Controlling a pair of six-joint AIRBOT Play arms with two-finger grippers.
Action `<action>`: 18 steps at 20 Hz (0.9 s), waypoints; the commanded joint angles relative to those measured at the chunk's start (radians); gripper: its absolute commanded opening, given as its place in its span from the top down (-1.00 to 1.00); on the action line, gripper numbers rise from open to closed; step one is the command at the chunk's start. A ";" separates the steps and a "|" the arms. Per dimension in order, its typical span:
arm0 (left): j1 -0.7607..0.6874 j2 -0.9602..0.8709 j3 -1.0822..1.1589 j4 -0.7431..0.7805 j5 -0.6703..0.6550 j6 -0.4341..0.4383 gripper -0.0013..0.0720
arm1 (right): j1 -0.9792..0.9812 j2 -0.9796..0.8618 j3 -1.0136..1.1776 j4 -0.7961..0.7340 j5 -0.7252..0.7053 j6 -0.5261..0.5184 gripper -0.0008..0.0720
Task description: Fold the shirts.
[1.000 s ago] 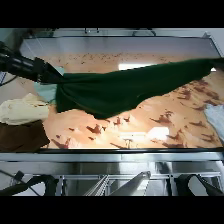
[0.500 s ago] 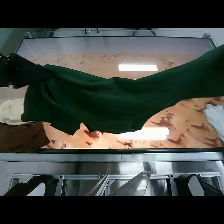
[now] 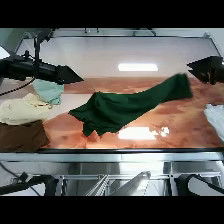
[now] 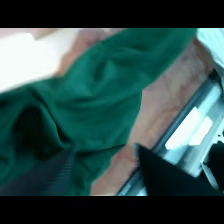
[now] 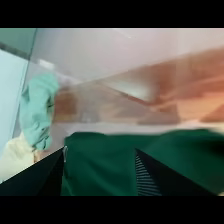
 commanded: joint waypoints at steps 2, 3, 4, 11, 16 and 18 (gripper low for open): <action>0.144 -0.179 0.120 0.001 -0.153 -0.124 -0.99 | -0.047 -0.110 0.027 -0.042 0.047 -0.018 -0.34; 0.169 -0.190 0.099 0.002 -0.202 -0.145 -0.99 | -0.060 -0.109 0.026 -0.098 0.105 -0.017 -0.25; 0.182 -0.190 0.053 0.002 -0.234 -0.148 -0.99 | -0.061 -0.109 0.014 -0.162 0.171 -0.017 0.06; 0.047 -0.087 -0.456 -0.002 -0.092 -0.094 -0.94 | 0.117 -0.074 -0.414 -0.213 0.062 -0.071 0.08; -0.106 -0.149 -0.517 -0.011 0.039 -0.094 -0.94 | 0.359 -0.117 -0.541 -0.133 -0.156 -0.066 0.08; -0.146 -0.203 -0.478 -0.008 0.037 -0.094 -0.94 | 0.455 -0.156 -0.541 -0.029 -0.226 -0.066 0.08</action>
